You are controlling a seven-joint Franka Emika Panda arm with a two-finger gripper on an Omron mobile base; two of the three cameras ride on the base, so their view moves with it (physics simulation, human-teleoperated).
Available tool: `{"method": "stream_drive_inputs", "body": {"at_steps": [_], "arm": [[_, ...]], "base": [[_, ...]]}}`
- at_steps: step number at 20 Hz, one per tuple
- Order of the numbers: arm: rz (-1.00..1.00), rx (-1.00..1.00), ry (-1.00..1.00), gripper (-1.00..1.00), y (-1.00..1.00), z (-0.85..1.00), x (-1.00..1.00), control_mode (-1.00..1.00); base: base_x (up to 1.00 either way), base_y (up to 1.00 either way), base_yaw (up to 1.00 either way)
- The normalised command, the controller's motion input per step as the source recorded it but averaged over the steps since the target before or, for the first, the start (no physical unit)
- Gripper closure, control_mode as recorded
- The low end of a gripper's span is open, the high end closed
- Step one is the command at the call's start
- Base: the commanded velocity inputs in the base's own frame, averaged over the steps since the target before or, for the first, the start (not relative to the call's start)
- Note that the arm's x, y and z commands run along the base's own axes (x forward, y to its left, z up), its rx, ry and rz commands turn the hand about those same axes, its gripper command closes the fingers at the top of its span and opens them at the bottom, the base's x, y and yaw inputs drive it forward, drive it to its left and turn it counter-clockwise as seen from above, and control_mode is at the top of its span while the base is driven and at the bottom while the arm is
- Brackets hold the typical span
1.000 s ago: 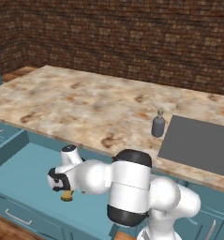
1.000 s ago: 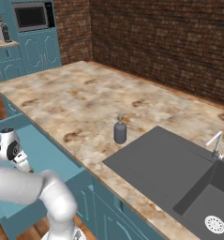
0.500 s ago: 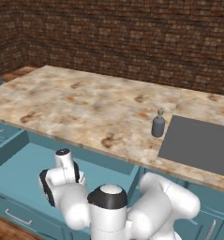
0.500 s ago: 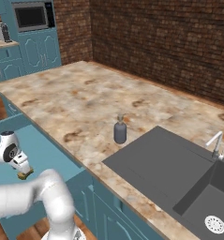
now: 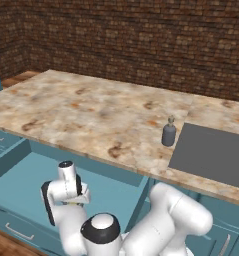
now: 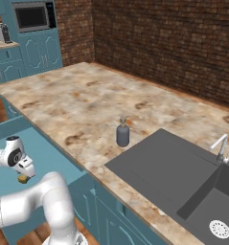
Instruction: Restock the sink supplies by placing the sponge and soap dispenser on the counter and next to the sink. Make sure the soap dispenser is upright.
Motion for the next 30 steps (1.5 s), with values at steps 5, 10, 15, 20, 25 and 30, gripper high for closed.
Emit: {"method": "stream_drive_inputs", "body": {"at_steps": [5,10,15,20,25,30], "arm": [[0.01,-0.01,0.00,-1.00,0.10,-0.34,0.14,-1.00],[0.00,0.00,0.00,-1.00,0.00,-0.35,0.15,-1.00],[0.00,0.00,-0.01,1.00,0.01,-0.32,0.00,-1.00],[0.00,0.00,-0.09,1.00,0.00,0.37,-0.01,-1.00],[-0.09,0.00,-0.04,1.00,-0.45,1.00,-0.17,-1.00],[-0.18,0.00,0.00,1.00,-0.69,0.99,0.02,-1.00]], "base": [[0.00,0.00,0.00],[0.00,0.00,0.00],[0.00,0.00,0.00],[0.00,0.00,0.00],[0.00,0.00,0.00],[0.00,0.00,0.00]]}}
